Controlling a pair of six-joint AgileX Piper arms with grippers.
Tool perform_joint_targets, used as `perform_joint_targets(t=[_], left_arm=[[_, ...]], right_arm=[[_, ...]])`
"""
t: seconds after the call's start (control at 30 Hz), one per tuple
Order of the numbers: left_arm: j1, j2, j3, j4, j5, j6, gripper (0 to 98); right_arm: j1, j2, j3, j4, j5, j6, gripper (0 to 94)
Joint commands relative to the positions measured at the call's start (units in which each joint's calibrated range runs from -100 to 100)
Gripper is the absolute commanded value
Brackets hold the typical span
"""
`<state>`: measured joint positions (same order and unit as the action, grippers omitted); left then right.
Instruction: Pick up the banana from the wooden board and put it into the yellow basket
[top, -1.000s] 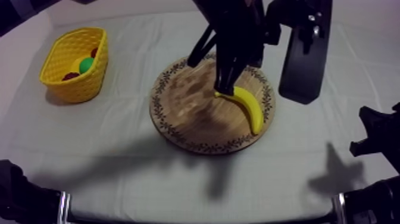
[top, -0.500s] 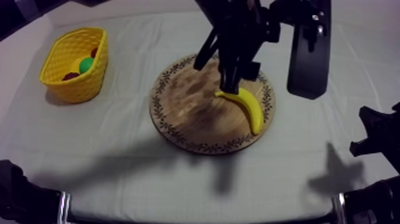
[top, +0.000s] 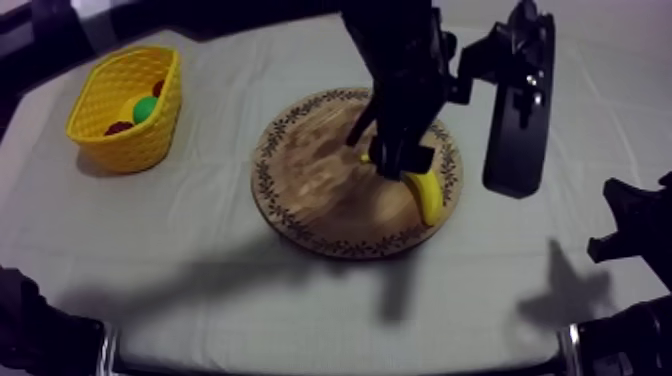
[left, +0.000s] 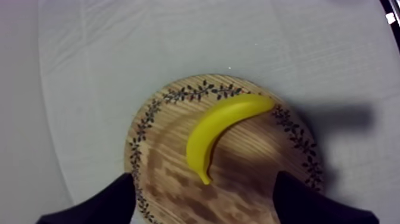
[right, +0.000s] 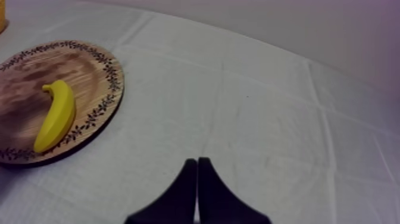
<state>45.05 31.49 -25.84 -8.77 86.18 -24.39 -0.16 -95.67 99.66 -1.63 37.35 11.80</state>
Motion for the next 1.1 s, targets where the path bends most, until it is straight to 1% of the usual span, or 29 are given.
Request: perform_joint_targets(t=[0.0, 0.2, 0.43, 1.07], left_arm=[[0.0, 2.1, 0.1, -0.12, -0.6, 0.0, 83.7], [0.3, 8.1, -0.8, -0.25, -2.3, 0.0, 82.3], [0.1, 14.2, -3.5, -0.65, -2.7, -0.1, 82.6], [-1.8, 26.1, -13.9, -3.51, -2.5, -2.2, 80.7]], right_arm=[[0.0, 0.0, 0.0, 0.0, 0.0, 0.0, 0.3], [0.0, 0.0, 0.0, 0.0, 0.0, 0.0, 0.3], [0.0, 0.0, 0.0, 0.0, 0.0, 0.0, 0.3], [0.0, 0.0, 0.0, 0.0, 0.0, 0.0, 0.3]])
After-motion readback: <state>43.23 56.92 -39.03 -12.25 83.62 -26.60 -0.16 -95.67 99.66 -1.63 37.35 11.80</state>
